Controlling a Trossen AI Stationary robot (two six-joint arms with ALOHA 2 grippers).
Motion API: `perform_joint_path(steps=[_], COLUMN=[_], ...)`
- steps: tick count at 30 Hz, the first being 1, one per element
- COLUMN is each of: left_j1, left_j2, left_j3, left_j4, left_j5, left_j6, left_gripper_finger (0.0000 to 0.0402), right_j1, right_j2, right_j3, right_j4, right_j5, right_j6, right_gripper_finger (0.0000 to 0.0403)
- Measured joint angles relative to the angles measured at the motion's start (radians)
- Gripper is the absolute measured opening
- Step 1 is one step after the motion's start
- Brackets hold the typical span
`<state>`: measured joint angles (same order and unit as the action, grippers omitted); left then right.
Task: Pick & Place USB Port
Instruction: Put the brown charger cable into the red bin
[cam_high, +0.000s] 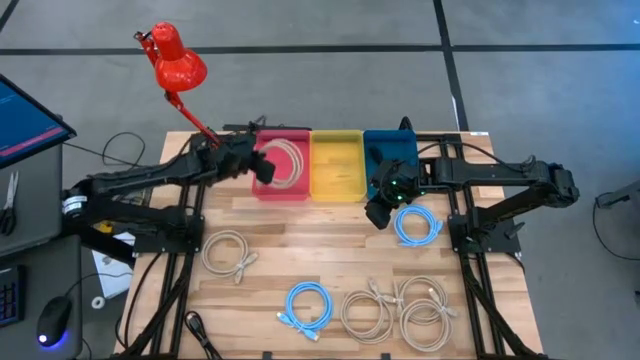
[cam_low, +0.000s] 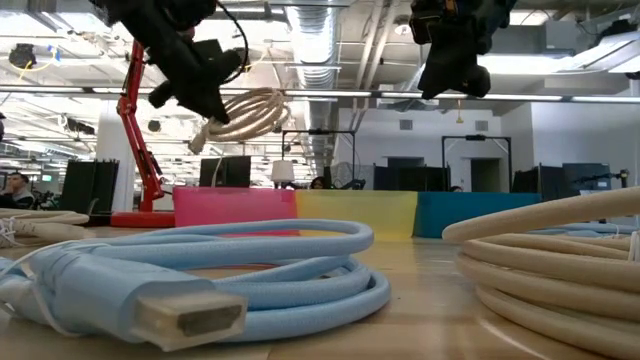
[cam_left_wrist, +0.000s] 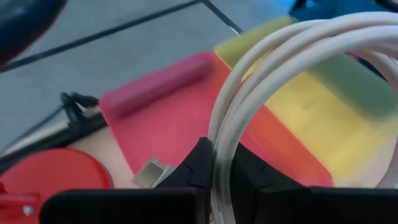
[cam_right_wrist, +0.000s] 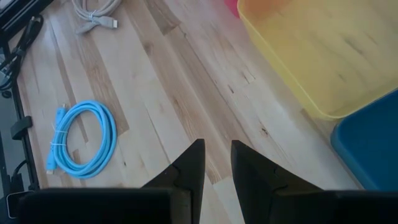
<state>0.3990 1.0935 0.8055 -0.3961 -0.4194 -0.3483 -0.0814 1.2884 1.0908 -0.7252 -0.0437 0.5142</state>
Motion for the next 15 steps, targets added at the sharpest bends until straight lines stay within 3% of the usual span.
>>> perform_joint_path(steps=[7,15], left_j1=[0.136,0.187], left_j2=[0.101,0.299], left_j3=[0.0,0.0], left_j4=[0.134,0.168], left_j5=[0.096,0.131], left_j6=[0.062,0.063], left_gripper_finger=[0.0025,0.0024], right_j1=[0.0,0.0], right_j2=[0.0,0.0], right_j3=[0.0,0.0], right_j4=[0.0,0.0], right_j5=[0.018,0.027], right_j6=[0.0,0.0], right_gripper_finger=[0.0071,0.0071])
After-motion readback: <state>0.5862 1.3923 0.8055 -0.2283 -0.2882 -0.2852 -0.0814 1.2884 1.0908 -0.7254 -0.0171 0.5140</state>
